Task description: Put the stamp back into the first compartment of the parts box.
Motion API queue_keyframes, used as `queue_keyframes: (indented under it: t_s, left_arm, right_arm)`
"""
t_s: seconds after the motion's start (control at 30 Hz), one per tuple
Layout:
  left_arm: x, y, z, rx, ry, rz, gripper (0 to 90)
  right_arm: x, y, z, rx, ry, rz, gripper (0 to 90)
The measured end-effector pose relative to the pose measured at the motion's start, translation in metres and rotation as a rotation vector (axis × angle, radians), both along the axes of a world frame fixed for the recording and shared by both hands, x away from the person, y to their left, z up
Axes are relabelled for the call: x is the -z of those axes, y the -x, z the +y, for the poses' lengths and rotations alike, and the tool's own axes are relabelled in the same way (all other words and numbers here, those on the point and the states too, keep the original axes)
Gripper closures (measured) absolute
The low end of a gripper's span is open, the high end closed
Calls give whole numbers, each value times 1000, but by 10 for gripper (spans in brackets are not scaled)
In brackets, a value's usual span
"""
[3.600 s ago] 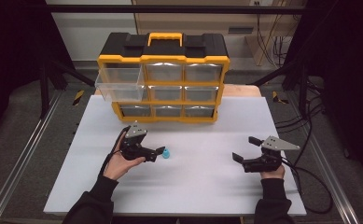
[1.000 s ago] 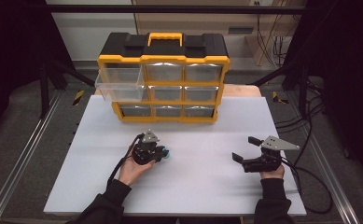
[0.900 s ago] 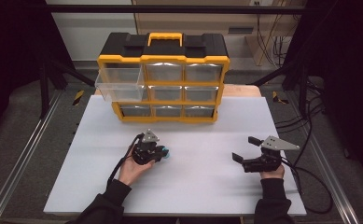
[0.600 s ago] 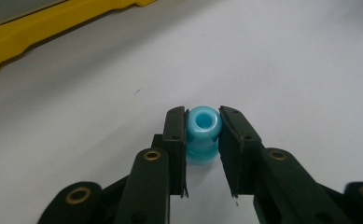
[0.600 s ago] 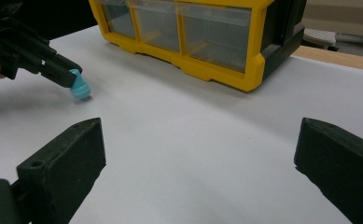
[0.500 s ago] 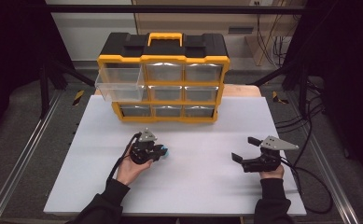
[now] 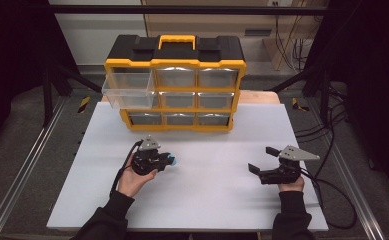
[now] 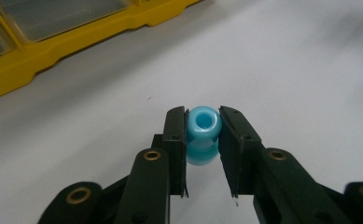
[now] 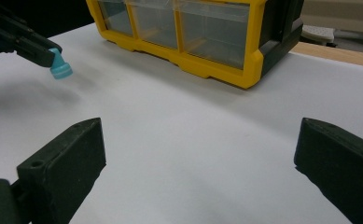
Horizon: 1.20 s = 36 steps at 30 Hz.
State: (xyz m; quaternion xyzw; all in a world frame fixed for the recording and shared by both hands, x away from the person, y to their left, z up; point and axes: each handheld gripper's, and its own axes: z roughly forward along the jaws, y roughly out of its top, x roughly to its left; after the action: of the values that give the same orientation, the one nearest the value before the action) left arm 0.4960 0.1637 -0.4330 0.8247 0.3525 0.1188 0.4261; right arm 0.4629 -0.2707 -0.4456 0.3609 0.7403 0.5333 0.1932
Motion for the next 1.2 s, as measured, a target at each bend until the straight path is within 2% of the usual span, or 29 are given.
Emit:
queue_keyframes:
  t_s: [0.6, 1.2]
  left_arm:
    - [-18, 9, 14, -4, 20, -22, 724]
    - [-38, 14, 36, -45, 50, -49, 724]
  right_arm:
    - [1, 0, -1, 6, -5, 8, 25]
    - [0, 0, -2, 9, -4, 6, 25]
